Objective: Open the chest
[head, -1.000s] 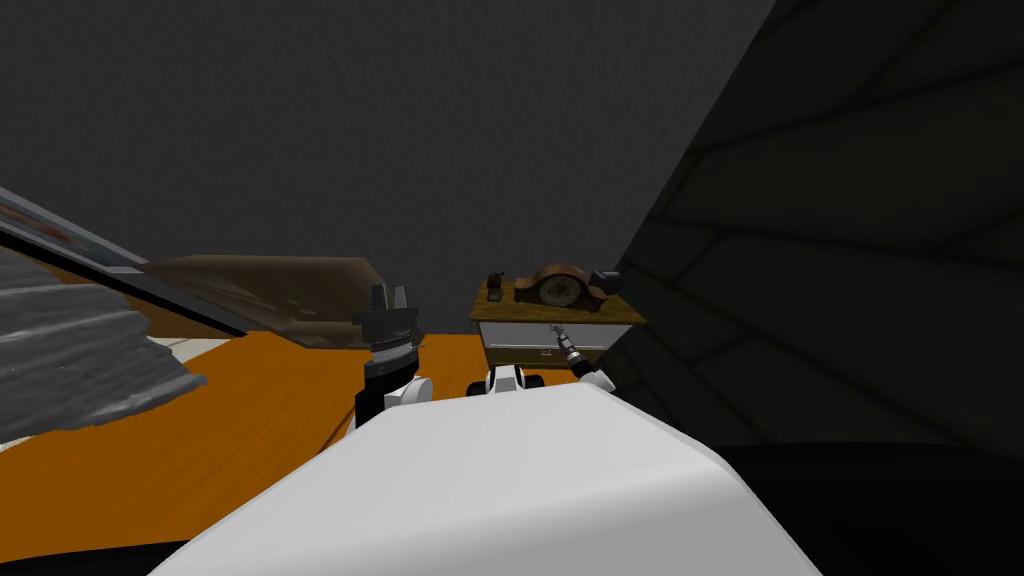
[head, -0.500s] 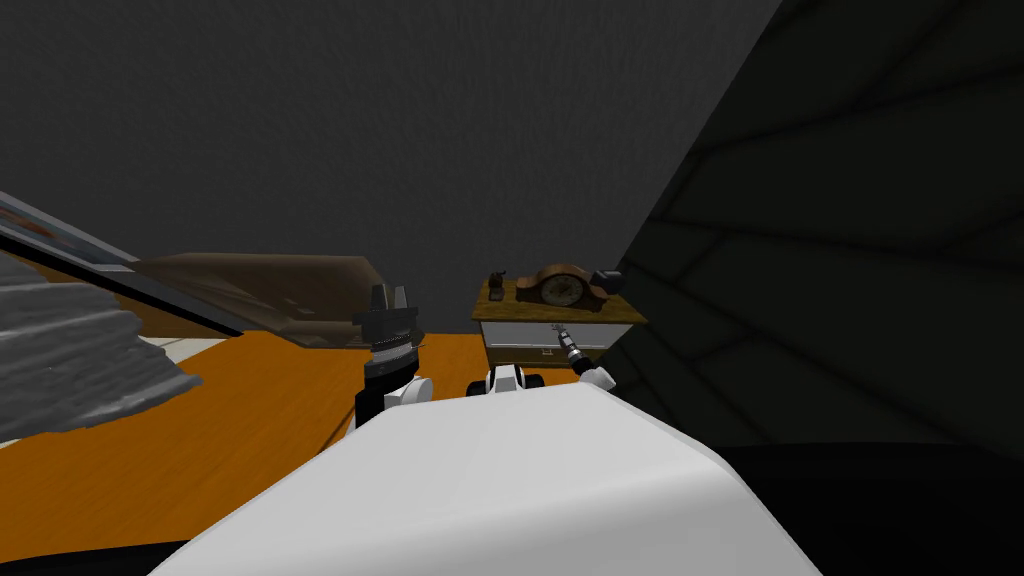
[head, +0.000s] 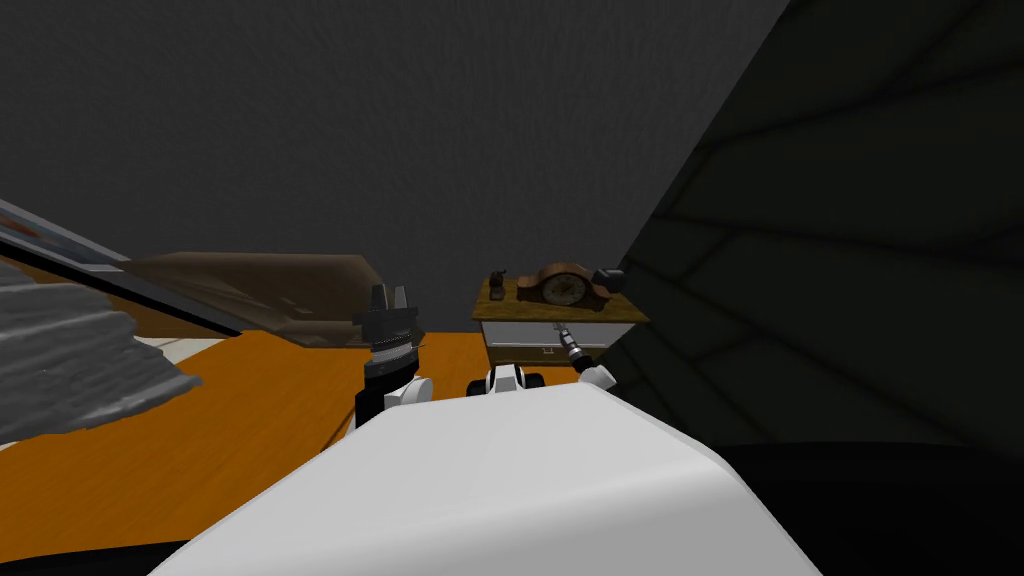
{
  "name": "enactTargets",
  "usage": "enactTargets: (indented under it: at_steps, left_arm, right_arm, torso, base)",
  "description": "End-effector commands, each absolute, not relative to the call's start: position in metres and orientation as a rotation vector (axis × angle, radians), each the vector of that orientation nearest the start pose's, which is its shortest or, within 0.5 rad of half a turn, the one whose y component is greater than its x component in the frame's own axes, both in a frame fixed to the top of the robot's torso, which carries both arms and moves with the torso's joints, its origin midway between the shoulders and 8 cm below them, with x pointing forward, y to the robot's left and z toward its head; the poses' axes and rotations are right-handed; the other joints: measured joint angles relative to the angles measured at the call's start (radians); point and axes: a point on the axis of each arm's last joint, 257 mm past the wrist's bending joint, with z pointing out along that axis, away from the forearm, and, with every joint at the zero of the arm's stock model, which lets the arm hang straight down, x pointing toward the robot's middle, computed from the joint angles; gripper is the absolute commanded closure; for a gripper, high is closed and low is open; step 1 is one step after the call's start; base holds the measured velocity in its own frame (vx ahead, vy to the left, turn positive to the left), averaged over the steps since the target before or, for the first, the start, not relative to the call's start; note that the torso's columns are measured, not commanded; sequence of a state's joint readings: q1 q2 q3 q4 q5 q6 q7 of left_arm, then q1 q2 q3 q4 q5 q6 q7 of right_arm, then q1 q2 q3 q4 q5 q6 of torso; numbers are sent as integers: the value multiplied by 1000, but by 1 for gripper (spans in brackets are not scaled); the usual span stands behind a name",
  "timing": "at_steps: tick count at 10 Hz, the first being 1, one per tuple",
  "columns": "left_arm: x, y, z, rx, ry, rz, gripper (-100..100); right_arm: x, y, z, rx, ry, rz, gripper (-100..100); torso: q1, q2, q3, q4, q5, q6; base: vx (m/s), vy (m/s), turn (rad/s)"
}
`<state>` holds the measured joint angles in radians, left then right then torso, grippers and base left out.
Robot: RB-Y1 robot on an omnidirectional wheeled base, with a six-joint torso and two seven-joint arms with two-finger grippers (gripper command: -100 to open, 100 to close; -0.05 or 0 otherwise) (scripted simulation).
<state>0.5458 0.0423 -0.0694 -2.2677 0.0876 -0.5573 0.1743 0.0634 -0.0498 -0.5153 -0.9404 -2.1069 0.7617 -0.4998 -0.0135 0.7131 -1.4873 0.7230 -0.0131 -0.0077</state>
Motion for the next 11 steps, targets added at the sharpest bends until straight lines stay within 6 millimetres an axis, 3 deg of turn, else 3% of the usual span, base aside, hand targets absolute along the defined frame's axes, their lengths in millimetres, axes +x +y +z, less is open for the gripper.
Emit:
enactTargets:
  at_steps: [1, 4, 7, 8, 11]
  left_arm:
    - [335, 268, 14, -762, 539, -1572, 0]
    - [336, 268, 14, -762, 539, -1572, 0]
    - [336, 268, 14, -762, 539, -1572, 0]
    - [336, 268, 14, -762, 539, -1572, 0]
    - [335, 268, 14, -762, 539, -1572, 0]
  right_arm:
    - [409, -322, -430, -1640, 1063, -1242, 100]
    - [421, -334, -420, -1657, 1050, -1254, 100]
    - [430, -349, -414, -1681, 1052, -1268, 100]
    - [436, -344, -404, -1658, 1023, -1280, 100]
    - [433, -345, -406, -1667, 1024, -1272, 100]
  torso:
    - [-1, 2, 1, -2, -1, 2]
    - [9, 19, 10, 5, 6, 8]
    - [5, 17, 8, 4, 5, 9]
    - [4, 16, 8, 4, 5, 9]
    - [4, 14, 6, 3, 4, 9]
  base:
    - [-24, -26, -6]
    - [-153, 65, -26]
    - [-189, 69, -21]
    - [-105, 36, -9]
    - [-143, 41, -36]
